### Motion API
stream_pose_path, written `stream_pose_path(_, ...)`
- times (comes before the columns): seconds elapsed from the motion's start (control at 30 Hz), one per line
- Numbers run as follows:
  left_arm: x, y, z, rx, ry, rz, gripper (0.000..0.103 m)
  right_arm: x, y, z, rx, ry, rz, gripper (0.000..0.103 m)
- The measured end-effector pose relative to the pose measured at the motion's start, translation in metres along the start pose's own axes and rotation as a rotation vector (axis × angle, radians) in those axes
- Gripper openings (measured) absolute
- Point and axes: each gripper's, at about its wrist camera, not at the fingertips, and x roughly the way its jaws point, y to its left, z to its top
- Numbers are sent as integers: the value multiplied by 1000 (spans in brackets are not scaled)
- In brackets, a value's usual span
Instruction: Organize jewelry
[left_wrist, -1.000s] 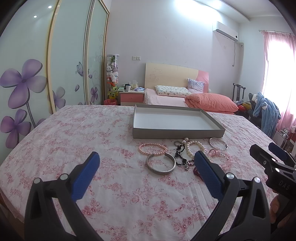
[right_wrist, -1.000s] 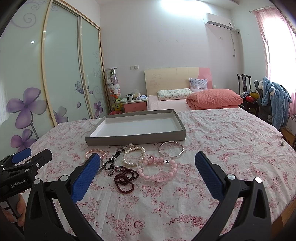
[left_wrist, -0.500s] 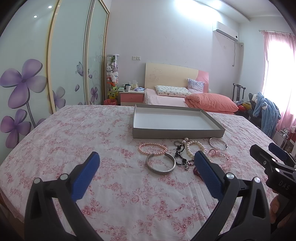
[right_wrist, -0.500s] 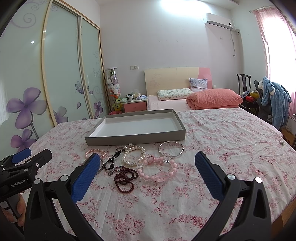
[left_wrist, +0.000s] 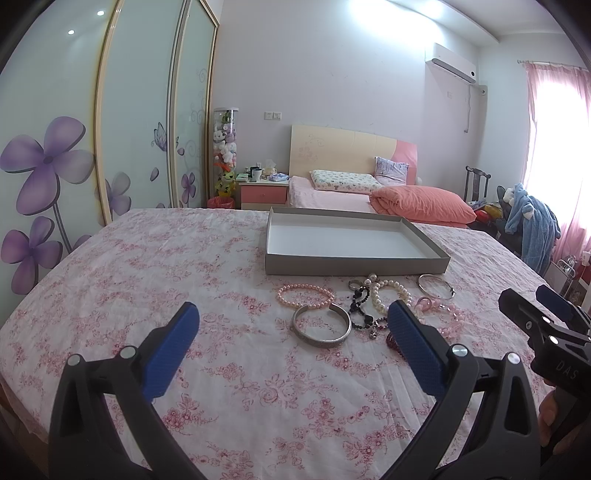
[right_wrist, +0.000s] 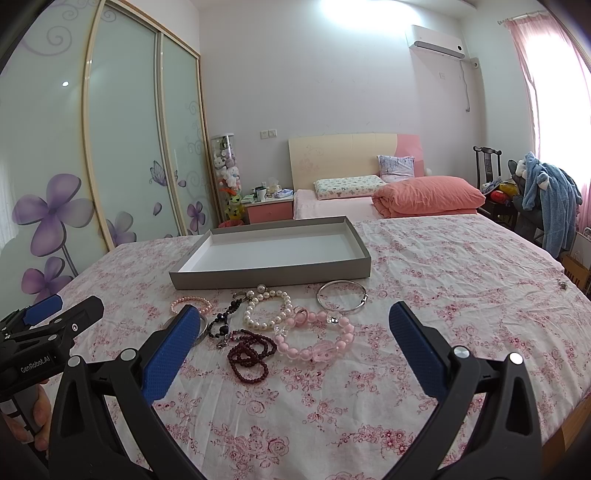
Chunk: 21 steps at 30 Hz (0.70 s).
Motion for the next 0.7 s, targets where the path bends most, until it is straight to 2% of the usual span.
stream_pose_path(0.7, 0, 0, 0, -1, 0, 0, 99, -1, -1, 0, 0, 0, 0, 101)
